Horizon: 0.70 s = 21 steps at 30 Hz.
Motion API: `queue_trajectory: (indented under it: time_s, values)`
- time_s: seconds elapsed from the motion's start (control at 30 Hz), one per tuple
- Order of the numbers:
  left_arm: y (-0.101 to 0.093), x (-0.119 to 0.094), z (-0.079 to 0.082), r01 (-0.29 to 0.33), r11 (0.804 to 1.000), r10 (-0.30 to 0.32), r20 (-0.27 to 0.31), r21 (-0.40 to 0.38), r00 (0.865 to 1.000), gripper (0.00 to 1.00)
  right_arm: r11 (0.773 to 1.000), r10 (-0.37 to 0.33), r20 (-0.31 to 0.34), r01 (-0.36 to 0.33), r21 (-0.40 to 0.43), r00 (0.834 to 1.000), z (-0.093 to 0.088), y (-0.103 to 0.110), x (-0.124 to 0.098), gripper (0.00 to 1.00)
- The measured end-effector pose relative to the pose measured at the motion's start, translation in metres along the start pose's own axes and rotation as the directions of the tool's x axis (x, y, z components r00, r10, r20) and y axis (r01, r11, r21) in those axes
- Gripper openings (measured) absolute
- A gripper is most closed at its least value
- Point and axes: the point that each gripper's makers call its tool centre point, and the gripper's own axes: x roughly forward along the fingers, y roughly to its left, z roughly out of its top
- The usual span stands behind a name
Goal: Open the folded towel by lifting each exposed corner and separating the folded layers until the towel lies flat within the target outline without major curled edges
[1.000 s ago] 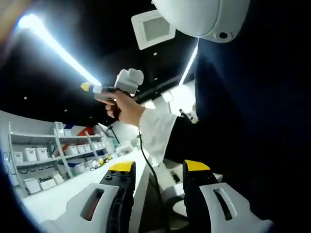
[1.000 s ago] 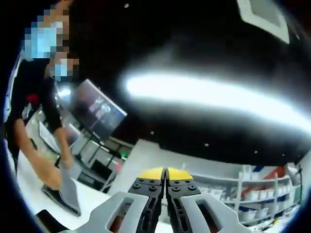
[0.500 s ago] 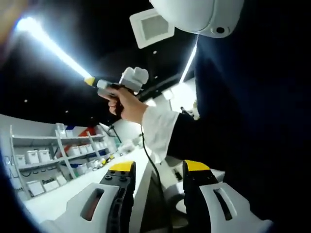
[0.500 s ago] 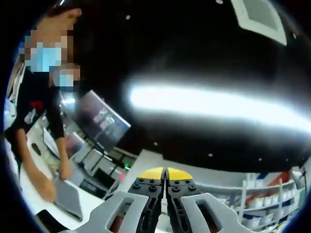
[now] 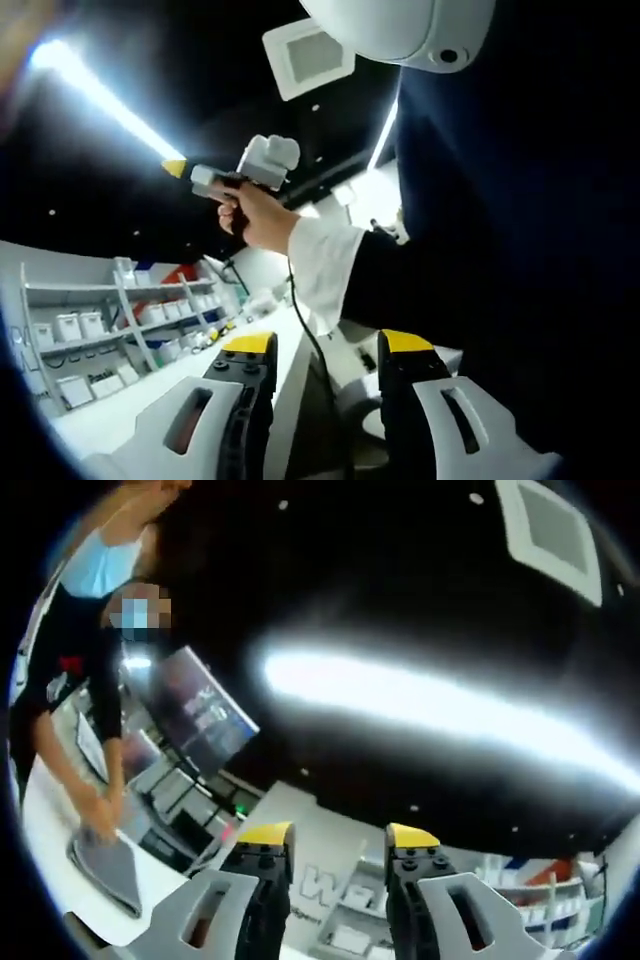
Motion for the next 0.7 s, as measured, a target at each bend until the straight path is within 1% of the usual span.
queue_trajectory:
  time_s: [0.07, 0.1, 0.23, 0.4, 0.57, 0.7]
  values:
    - [0.0, 0.0, 0.0, 0.0, 1.0, 0.0, 0.0, 0.001, 1.0, 0.4, 1.0, 0.02, 0.005, -0.02, -0.004, 1.0, 0.001, 0.003, 0.0, 0.27]
    - [0.0, 0.0, 0.0, 0.0, 1.0, 0.0, 0.0, 0.003, 1.0, 0.4, 0.999, 0.041, -0.005, -0.041, 0.018, 0.999, -0.001, 0.006, 0.0, 0.23]
    - [-0.001, 0.0, -0.001, 0.004, 1.0, -0.004, -0.002, 0.012, 1.0, 0.4, 0.998, 0.029, -0.016, -0.028, 0.051, 0.999, -0.005, 0.003, 0.0, 0.12]
    - [-0.002, -0.001, 0.0, 0.007, 1.0, -0.007, 0.0, 0.013, 1.0, 0.41, 0.998, -0.004, -0.038, 0.006, 0.055, 0.999, -0.007, -0.004, -0.002, 0.1]
    - [-0.002, -0.001, 0.0, 0.005, 1.0, -0.005, -0.003, 0.018, 1.0, 0.41, 0.996, -0.011, 0.003, 0.011, 0.09, 1.0, 0.001, -0.01, -0.007, 0.07]
    - [-0.003, -0.001, 0.0, 0.005, 1.0, -0.005, -0.003, 0.019, 1.0, 0.41, 0.995, -0.011, 0.016, 0.009, 0.096, 1.0, 0.005, -0.01, -0.007, 0.03]
